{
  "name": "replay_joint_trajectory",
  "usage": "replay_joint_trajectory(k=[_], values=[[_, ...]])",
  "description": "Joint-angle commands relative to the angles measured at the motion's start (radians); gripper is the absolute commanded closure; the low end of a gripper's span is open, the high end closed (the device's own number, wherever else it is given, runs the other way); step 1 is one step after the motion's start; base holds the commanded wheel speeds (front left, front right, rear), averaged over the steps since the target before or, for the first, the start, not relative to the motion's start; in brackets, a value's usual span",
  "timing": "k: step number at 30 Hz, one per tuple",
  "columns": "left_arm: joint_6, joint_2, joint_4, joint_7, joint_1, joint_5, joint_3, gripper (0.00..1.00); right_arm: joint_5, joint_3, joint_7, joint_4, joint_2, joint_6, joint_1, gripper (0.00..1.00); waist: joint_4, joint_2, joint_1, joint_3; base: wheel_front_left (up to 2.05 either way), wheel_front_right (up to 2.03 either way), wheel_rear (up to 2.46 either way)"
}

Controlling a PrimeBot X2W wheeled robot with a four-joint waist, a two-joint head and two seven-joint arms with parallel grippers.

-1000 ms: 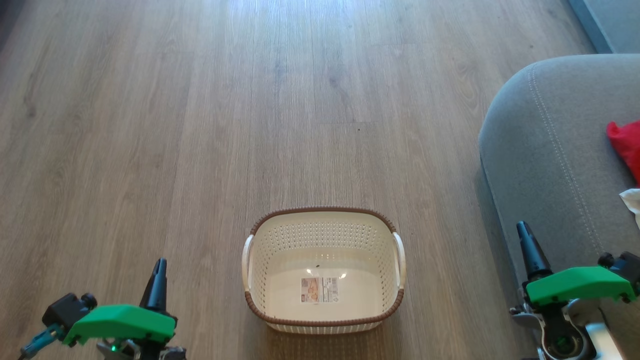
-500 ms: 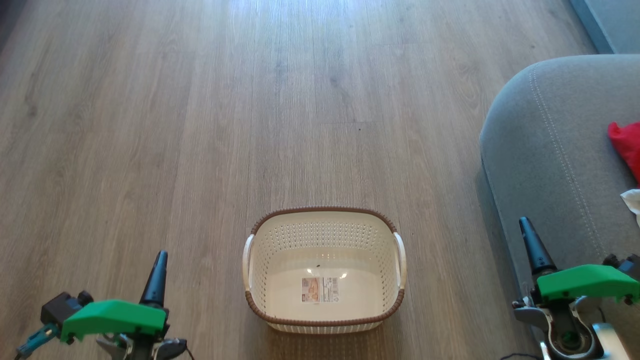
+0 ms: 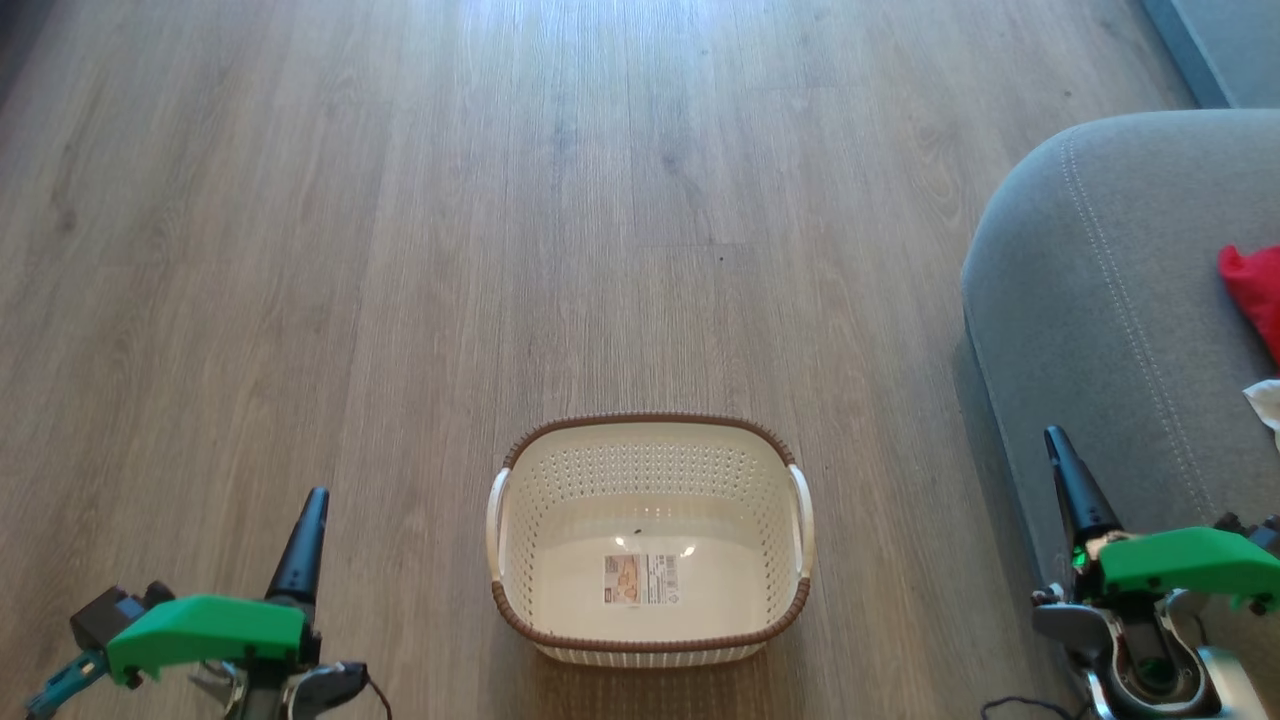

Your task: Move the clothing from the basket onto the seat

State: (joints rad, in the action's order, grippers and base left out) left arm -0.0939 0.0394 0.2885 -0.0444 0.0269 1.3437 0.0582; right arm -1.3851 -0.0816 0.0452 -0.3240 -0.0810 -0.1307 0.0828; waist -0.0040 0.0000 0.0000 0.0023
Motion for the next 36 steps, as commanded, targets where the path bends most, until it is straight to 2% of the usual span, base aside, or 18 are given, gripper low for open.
replay_joint_trajectory(k=[1,22,36], values=[[-0.009,0.010,-0.037,-0.009,0.059,0.027,0.032,1.00,-0.022,0.009,0.007,0.043,0.003,0.000,0.029,1.00,0.000,0.0000,0.0000,0.000,0.00,0.00,0.00],[-0.037,0.011,-0.043,-0.069,0.081,0.265,0.056,1.00,-0.223,-0.033,0.068,0.079,0.031,0.000,0.025,1.00,0.004,0.0000,0.0000,0.001,0.00,0.00,0.00],[-0.037,0.011,-0.043,-0.069,0.081,0.265,0.056,1.00,-0.223,-0.033,0.068,0.079,0.031,0.000,0.025,1.00,0.004,0.0000,0.0000,0.001,0.00,0.00,0.00]])
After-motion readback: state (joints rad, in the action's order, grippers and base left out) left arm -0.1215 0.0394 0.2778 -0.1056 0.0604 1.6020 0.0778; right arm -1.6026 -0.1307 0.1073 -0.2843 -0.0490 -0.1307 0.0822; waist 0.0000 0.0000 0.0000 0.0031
